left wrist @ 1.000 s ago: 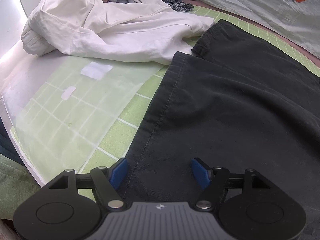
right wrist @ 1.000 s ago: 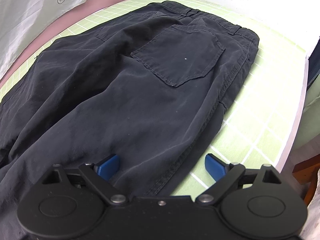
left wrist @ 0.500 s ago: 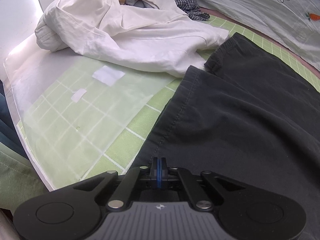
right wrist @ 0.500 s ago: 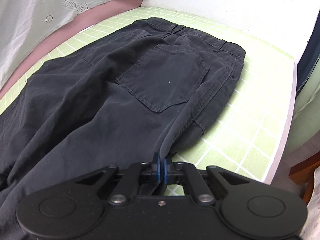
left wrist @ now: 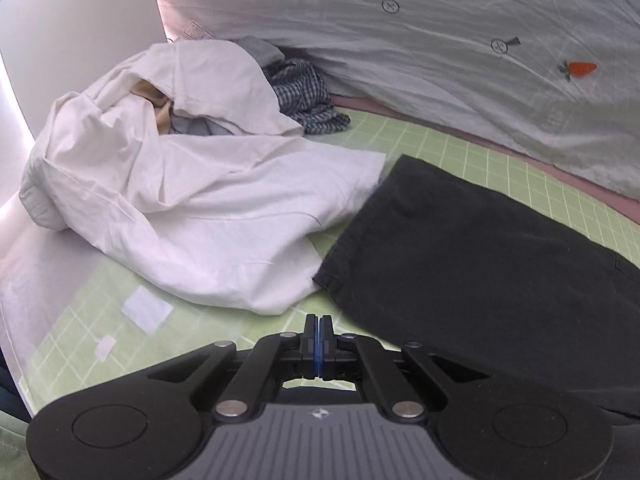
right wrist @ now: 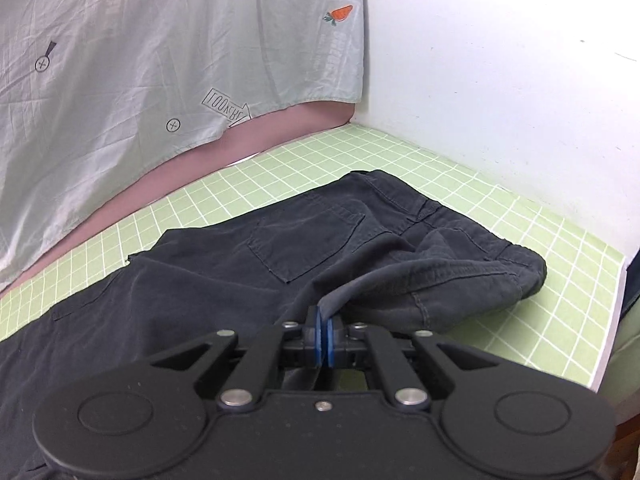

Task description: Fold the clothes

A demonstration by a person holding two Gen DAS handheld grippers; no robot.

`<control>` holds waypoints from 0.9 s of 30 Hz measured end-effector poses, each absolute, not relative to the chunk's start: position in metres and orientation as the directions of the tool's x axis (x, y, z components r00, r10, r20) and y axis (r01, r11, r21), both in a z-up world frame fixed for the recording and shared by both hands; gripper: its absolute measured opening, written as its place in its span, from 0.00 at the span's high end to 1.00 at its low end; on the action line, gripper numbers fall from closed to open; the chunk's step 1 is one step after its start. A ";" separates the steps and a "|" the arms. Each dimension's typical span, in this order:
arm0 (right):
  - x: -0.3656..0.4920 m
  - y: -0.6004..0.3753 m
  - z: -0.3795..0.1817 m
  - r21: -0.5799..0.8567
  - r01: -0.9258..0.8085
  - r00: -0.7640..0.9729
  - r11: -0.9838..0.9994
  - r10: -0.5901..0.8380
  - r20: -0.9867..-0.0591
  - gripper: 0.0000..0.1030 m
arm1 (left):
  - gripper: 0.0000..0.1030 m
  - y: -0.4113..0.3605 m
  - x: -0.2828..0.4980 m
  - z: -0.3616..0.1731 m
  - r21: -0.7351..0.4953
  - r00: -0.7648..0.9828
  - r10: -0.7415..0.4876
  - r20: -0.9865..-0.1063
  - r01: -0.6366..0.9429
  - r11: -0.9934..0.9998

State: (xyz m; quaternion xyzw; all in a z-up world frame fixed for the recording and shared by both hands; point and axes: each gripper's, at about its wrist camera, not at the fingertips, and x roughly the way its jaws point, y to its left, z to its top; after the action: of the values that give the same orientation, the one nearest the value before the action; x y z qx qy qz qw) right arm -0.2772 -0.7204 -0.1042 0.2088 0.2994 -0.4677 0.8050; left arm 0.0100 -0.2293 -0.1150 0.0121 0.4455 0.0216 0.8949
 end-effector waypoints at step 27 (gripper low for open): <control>-0.297 -0.710 -0.133 0.024 0.894 0.318 0.448 -0.594 -0.739 0.96 | 0.40 -0.178 -0.039 -0.166 -0.008 0.525 0.010 -0.851 -0.032 0.999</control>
State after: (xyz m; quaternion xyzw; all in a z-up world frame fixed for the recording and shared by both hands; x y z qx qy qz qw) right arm -0.2971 -0.7105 -0.1334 0.2217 0.3380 -0.4761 0.7810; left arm -0.0392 -0.1782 -0.1660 -0.0112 0.4873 0.0118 0.8731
